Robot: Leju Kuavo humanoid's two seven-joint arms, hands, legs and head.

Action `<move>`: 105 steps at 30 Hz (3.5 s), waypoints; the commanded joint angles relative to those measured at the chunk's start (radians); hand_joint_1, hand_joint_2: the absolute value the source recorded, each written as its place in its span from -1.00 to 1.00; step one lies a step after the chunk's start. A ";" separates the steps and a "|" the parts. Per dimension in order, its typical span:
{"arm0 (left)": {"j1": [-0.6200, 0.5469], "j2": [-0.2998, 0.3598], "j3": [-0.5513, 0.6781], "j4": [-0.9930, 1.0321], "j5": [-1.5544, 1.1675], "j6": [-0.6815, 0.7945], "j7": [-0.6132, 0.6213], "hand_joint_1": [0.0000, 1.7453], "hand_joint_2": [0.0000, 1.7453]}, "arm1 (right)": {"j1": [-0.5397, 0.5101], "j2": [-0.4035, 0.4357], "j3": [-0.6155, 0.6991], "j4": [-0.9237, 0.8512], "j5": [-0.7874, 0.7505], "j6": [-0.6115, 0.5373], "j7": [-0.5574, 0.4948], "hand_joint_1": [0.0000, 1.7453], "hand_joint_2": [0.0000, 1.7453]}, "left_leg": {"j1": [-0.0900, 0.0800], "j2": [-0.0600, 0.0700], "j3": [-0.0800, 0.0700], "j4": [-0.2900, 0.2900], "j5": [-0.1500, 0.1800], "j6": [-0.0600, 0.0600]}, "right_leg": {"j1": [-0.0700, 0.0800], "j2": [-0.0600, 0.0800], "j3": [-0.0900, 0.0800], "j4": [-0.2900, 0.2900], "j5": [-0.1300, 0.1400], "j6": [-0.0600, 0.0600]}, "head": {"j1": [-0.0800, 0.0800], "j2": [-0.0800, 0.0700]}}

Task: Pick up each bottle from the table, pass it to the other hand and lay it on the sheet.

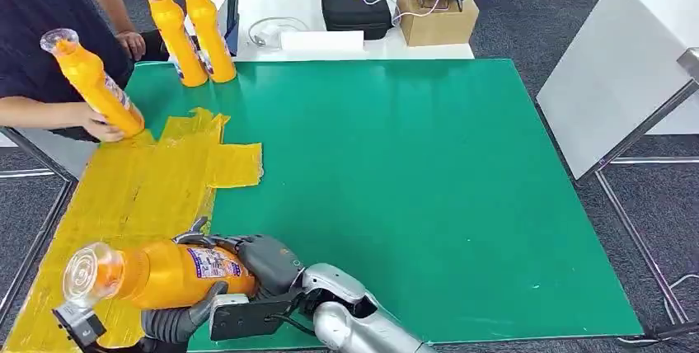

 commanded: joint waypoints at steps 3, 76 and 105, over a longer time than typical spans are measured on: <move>-0.075 0.012 -0.024 0.028 -0.071 0.021 -0.045 1.00 1.00 | 0.028 -0.030 0.014 0.061 0.008 -0.055 0.029 1.00 1.00 | 0.000 -0.004 0.002 -0.002 0.002 0.001 | 0.000 -0.005 0.003 -0.002 0.000 -0.002 | 0.000 0.000; -0.148 0.126 0.106 0.370 -1.730 1.088 0.268 -1.00 -1.00 | 0.226 -0.176 -0.382 -0.506 -0.050 -0.138 -0.083 -1.00 -1.00 | 0.000 0.000 0.001 0.000 0.000 0.000 | 0.000 0.000 0.002 0.000 0.000 -0.001 | 0.000 0.000; -0.033 -0.049 0.040 -0.125 -0.583 0.417 -0.207 -1.00 -1.00 | 0.411 -0.095 -0.406 -0.645 0.105 -0.298 -0.183 -1.00 -1.00 | 0.000 -0.001 -0.001 0.002 -0.001 0.000 | 0.000 -0.001 0.000 0.002 -0.001 -0.002 | 0.000 0.000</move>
